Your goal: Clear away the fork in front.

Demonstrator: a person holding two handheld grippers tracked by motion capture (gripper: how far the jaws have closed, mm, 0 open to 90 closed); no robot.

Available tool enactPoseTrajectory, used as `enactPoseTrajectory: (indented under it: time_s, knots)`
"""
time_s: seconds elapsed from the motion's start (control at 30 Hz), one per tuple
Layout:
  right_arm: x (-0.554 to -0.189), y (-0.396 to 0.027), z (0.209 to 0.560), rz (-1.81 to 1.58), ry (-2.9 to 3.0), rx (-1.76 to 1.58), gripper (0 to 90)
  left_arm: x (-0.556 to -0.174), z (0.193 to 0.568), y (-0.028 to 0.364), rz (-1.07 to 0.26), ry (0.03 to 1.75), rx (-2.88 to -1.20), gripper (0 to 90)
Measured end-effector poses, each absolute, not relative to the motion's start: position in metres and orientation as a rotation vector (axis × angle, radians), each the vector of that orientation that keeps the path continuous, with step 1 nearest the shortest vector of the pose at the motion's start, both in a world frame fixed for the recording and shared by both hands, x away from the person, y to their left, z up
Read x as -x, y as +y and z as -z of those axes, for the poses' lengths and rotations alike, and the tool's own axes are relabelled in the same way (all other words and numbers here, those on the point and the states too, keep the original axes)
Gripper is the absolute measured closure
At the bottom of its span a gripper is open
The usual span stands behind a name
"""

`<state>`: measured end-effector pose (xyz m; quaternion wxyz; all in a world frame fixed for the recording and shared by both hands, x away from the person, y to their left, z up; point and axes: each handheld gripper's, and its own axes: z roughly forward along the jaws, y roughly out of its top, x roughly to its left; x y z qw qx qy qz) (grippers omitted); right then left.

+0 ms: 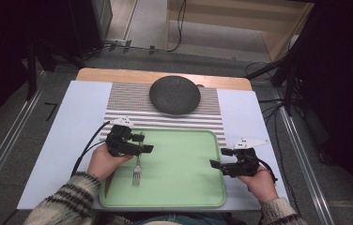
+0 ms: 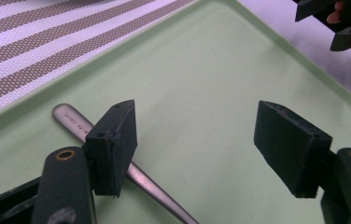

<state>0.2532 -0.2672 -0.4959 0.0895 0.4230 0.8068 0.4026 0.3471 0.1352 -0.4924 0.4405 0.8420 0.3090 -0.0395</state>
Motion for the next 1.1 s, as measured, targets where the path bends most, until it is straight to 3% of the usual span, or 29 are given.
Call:
enactPoseTrajectory:
  time_s: [0.1, 0.23, 0.33, 0.4, 0.5, 0.83, 1.1]
  knots:
    - [-0.252, -0.268, 0.496, -1.194, 2.395, -1.266, 24.8, -0.349, 0.493, 0.132, 0.139, 0.784, -2.097, 34.3]
    - [-0.250, -0.269, 0.497, -1.188, 2.392, -1.272, 24.8, -0.349, 0.494, 0.129, 0.160, 0.787, -2.113, 46.9]
    - [-0.249, -0.270, 0.497, -1.186, 2.389, -1.274, 24.8, -0.349, 0.496, 0.126, 0.154, 0.792, -2.139, 58.8]
    - [-0.248, -0.271, 0.497, -1.184, 2.388, -1.278, 24.8, -0.351, 0.496, 0.128, 0.139, 0.784, -2.136, 75.3]
    - [-0.248, -0.270, 0.497, -1.182, 2.390, -1.277, 24.8, -0.354, 0.498, 0.130, 0.159, 0.788, -2.133, 89.5]
    - [-0.249, -0.270, 0.497, -1.173, 2.399, -1.262, 24.8, -0.360, 0.514, 0.127, 0.225, 0.815, -2.239, 90.0]
    - [-0.251, -0.267, 0.497, -1.176, 2.408, -1.248, 24.9, -0.361, 0.515, 0.135, 0.238, 0.849, -2.222, 90.0]
